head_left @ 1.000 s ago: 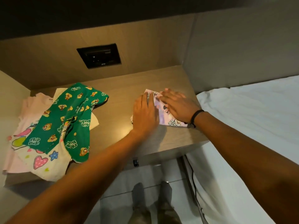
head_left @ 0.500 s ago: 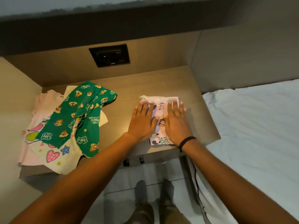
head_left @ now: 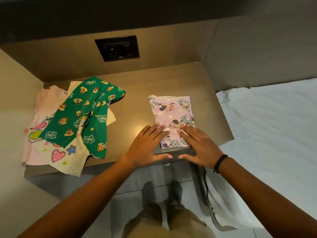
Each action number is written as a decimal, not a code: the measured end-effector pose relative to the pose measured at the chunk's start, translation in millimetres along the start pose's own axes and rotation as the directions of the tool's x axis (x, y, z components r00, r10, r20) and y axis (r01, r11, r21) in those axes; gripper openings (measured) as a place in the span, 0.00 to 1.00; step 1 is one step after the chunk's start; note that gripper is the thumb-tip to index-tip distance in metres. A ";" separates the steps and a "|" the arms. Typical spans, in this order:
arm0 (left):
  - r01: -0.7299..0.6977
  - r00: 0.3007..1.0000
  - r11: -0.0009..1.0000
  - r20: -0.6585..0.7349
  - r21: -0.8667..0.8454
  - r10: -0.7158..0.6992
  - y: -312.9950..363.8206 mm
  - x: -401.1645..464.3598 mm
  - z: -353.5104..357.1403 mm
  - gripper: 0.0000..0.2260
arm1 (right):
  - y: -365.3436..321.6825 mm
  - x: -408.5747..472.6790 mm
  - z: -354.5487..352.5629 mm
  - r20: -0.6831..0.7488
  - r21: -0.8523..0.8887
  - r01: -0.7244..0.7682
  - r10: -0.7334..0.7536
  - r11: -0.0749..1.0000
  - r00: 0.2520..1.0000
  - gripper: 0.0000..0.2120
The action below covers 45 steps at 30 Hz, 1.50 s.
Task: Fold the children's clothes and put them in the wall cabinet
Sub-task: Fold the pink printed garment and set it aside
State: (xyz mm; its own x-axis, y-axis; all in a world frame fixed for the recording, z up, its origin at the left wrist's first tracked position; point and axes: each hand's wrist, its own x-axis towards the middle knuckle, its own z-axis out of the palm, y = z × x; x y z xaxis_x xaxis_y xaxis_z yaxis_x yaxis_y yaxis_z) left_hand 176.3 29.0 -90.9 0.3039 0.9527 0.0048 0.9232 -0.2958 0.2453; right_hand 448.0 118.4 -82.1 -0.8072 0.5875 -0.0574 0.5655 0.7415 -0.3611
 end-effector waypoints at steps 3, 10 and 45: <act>-0.022 0.996 0.999 -0.090 -0.023 0.020 3.0 -12.7 7.3 0.30 | 1.3 -9.1 9.0 -0.101 0.048 0.049 -0.044 0.998 0.994 0.28; 0.115 0.822 0.832 -0.418 -0.543 -0.386 20.3 -2.8 -12.0 0.13 | -29.7 18.5 -33.1 -0.326 0.456 -0.010 0.177 0.890 0.929 0.09; 0.418 0.907 0.891 0.017 -0.178 -0.422 57.9 94.7 8.8 0.32 | 16.7 51.0 -14.1 -0.085 0.038 -0.350 0.352 0.936 0.932 0.30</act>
State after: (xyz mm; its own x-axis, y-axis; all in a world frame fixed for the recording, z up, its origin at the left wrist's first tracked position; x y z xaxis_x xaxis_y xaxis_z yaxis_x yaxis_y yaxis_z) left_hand 260.7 101.5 -84.7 -0.1098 0.9872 -0.1160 0.9075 0.1472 0.3935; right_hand 418.7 165.3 -77.9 -0.5392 0.8360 -0.1017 0.8051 0.4762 -0.3536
